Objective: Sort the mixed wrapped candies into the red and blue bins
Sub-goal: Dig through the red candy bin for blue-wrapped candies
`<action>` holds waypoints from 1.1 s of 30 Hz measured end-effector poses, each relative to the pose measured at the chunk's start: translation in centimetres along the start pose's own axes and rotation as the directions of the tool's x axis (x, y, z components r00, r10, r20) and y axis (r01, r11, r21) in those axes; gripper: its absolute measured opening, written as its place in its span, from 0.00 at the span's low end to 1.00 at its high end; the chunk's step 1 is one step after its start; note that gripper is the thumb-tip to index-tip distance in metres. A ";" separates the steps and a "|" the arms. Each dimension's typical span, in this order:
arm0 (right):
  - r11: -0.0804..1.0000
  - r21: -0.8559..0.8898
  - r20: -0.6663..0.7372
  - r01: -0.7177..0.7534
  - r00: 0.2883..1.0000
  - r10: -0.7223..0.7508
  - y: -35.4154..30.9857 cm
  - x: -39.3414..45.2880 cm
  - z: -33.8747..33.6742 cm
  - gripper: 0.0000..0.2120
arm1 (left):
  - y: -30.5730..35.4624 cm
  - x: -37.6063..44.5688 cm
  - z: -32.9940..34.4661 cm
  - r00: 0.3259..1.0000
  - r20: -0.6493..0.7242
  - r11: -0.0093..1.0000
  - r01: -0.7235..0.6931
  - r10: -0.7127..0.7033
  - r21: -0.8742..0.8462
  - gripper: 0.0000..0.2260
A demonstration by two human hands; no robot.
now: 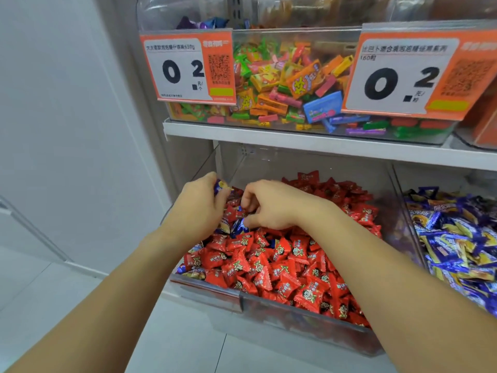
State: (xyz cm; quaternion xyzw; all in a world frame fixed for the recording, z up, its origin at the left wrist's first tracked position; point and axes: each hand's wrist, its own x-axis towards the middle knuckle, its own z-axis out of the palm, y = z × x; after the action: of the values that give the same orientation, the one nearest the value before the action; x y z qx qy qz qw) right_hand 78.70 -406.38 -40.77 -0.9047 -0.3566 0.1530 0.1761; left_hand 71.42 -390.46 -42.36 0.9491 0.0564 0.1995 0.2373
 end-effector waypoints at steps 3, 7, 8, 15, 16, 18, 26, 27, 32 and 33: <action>0.997 -0.081 0.044 0.000 0.999 0.004 0.1 0.7 1.1 0.24 | -0.2 -0.7 -0.5 0.999 0.042 0.998 0.023 -0.020 -0.053 0.06; 0.998 -0.045 0.001 0.040 0.999 -0.040 0.2 1.0 1.6 0.19 | -0.2 -1.2 -1.1 0.983 0.170 0.996 0.084 -0.076 -0.040 0.09; 0.998 -0.036 -0.004 0.051 0.999 -0.051 0.2 1.1 1.6 0.17 | -0.1 -1.3 -1.2 0.975 0.205 0.996 0.086 -0.083 -0.005 0.08; 0.994 -0.053 0.009 0.093 0.996 -0.093 0.6 1.7 2.1 0.09 | 0.3 -1.6 -1.5 0.965 0.245 0.992 0.074 -0.098 0.104 0.05; 0.994 -0.049 -0.014 0.096 0.995 -0.096 0.6 1.6 1.9 0.08 | 0.3 -1.6 -1.5 0.966 0.240 0.992 0.074 -0.097 0.101 0.04; 0.995 -0.028 -0.069 0.093 0.993 -0.094 0.7 1.3 1.3 0.08 | 0.3 -1.7 -1.5 0.972 0.213 0.993 0.083 -0.098 0.080 0.04; 0.982 0.175 -0.246 0.074 0.969 -0.029 0.4 -1.2 -1.4 0.09 | 1.5 -1.7 -1.5 0.961 0.172 0.946 0.250 -0.216 -0.209 0.18; 0.973 0.218 -0.252 0.081 0.967 -0.024 0.3 -1.5 -1.4 0.08 | 1.8 -1.9 -1.4 0.958 0.204 0.929 0.251 -0.199 -0.270 0.19; 0.753 0.656 -0.238 0.060 0.962 0.131 -0.1 -3.8 -0.9 0.08 | 4.2 -2.4 -0.3 0.947 0.307 0.732 0.278 -0.099 -0.621 0.26; 0.686 0.727 -0.209 0.037 0.963 0.170 0.1 -4.3 -0.9 0.09 | 4.7 -2.5 -0.1 0.939 0.328 0.663 0.308 -0.099 -0.682 0.24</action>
State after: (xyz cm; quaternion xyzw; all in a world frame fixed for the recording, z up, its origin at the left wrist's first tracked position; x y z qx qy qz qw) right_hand 76.08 -409.64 -39.35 -0.7858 -0.2073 0.1675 0.5582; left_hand 69.10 -395.06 -40.91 0.7828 0.0477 0.0497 0.6184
